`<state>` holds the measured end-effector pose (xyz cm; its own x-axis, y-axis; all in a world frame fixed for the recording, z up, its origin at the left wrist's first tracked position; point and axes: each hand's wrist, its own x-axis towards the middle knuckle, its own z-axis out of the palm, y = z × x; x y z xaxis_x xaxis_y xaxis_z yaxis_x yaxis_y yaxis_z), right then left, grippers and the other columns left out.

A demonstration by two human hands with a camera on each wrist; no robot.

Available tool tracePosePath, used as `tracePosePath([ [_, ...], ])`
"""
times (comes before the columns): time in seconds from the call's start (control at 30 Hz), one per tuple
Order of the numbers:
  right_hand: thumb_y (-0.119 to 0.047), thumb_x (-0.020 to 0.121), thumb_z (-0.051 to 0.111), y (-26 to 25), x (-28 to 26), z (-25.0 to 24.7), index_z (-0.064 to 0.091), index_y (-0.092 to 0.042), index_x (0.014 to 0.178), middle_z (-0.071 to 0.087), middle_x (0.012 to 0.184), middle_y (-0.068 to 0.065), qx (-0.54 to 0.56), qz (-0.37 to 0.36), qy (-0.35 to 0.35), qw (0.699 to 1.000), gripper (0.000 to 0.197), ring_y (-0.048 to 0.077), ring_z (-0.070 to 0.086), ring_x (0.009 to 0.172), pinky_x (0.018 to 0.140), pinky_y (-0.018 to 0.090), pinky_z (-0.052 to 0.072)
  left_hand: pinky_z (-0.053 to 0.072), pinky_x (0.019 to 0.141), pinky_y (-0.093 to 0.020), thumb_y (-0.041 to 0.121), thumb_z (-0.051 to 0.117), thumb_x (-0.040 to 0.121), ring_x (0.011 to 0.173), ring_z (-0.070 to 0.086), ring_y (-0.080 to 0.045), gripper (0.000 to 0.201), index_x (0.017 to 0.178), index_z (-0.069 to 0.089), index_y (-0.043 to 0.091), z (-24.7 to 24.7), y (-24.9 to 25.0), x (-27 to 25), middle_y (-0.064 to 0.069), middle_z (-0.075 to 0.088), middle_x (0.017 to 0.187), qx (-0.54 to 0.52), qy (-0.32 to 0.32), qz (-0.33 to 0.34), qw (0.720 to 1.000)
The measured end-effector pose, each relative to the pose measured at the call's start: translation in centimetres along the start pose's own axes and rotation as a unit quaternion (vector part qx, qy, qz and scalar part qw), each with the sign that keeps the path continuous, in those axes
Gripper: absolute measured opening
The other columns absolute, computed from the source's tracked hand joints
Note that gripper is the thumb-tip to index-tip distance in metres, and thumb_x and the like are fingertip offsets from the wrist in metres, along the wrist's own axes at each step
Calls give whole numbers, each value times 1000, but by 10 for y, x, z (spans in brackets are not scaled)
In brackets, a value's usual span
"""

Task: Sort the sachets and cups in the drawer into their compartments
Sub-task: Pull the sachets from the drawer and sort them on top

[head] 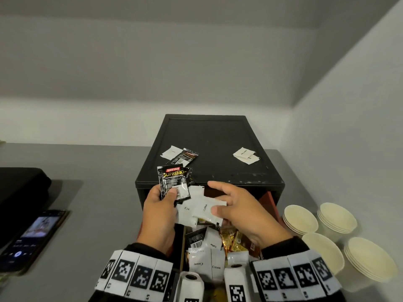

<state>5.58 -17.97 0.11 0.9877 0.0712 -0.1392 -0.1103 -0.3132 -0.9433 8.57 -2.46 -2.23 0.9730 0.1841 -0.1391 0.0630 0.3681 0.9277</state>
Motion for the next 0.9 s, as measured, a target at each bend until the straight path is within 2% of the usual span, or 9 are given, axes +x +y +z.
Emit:
tracePosePath([
  [0.13, 0, 91, 52, -3, -9, -11, 68, -30, 91, 62, 109, -7, 24, -19, 93, 995, 34, 9, 60, 74, 57, 16, 48, 36, 56, -32, 5, 48, 96, 61, 44, -18, 18, 88, 59, 15, -5, -2, 2, -2, 60, 62, -22, 27, -9, 999],
  [0.23, -6, 95, 48, -3, -13, -11, 69, -23, 84, 60, 101, -5, 27, 26, 142, 989, 29, 8, 53, 60, 50, 16, 44, 39, 57, -33, 4, 47, 96, 59, 46, -19, 18, 87, 59, 15, -4, 0, 0, -1, 61, 60, -32, 34, -12, 999],
  [0.33, -28, 91, 56, -6, -12, 4, 67, -22, 87, 65, 99, 1, 4, 52, 94, 994, 13, 13, 61, 74, 74, 31, 56, 43, 60, -37, 6, 48, 96, 62, 49, -22, 16, 88, 59, 15, 0, 1, -5, -5, 60, 67, -29, 29, -14, 999],
  [0.4, -45, 83, 64, -9, -10, 16, 68, -11, 94, 67, 95, 6, -41, 52, 46, 997, 36, 16, 64, 83, 85, 38, 55, 43, 59, -36, 6, 48, 96, 63, 49, -22, 15, 90, 59, 14, 3, 1, -8, -7, 59, 69, -19, 24, -6, 1000],
  [0.47, -49, 75, 70, -9, -4, 27, 64, -1, 90, 64, 85, 12, -74, 40, 34, 996, 51, 19, 61, 76, 78, 41, 53, 45, 55, -33, 5, 47, 96, 64, 52, -22, 14, 92, 59, 13, 5, 2, -11, -7, 60, 71, -16, 16, -2, 1000],
  [0.6, -31, 81, 70, -4, 2, 29, 46, -14, 61, 44, 63, 4, -60, 36, 59, 996, 36, 14, 44, 59, 58, 27, 37, 53, 47, -24, 4, 46, 96, 68, 63, -19, 16, 94, 58, 13, 6, 5, -12, -8, 67, 84, -16, 24, 4, 1000],
  [0.7, -26, 87, 64, 7, 3, 24, 65, -1, 90, 64, 80, 7, 53, 76, 45, 995, 25, 19, 59, 72, 61, 30, 48, 52, 44, -18, 3, 44, 98, 72, 63, -17, 15, 96, 56, 13, 2, 9, -10, -6, 64, 87, -45, 43, -10, 998],
  [0.77, -24, 88, 63, 15, 4, 19, 61, 4, 107, 66, 103, 19, 102, 102, 53, 988, 33, 28, 63, 86, 69, 35, 54, 53, 46, -18, 3, 43, 97, 75, 63, -17, 19, 91, 56, 16, -2, 10, -8, -5, 64, 88, -55, 46, -15, 997],
  [0.9, -15, 94, 55, 18, 3, 19, 66, -13, 92, 70, 97, 12, 91, 82, 19, 992, 12, 26, 65, 88, 80, 42, 54, 52, 45, -19, 4, 44, 97, 76, 64, -18, 18, 92, 58, 16, -2, 8, -9, -6, 66, 90, -33, 17, -28, 999],
])
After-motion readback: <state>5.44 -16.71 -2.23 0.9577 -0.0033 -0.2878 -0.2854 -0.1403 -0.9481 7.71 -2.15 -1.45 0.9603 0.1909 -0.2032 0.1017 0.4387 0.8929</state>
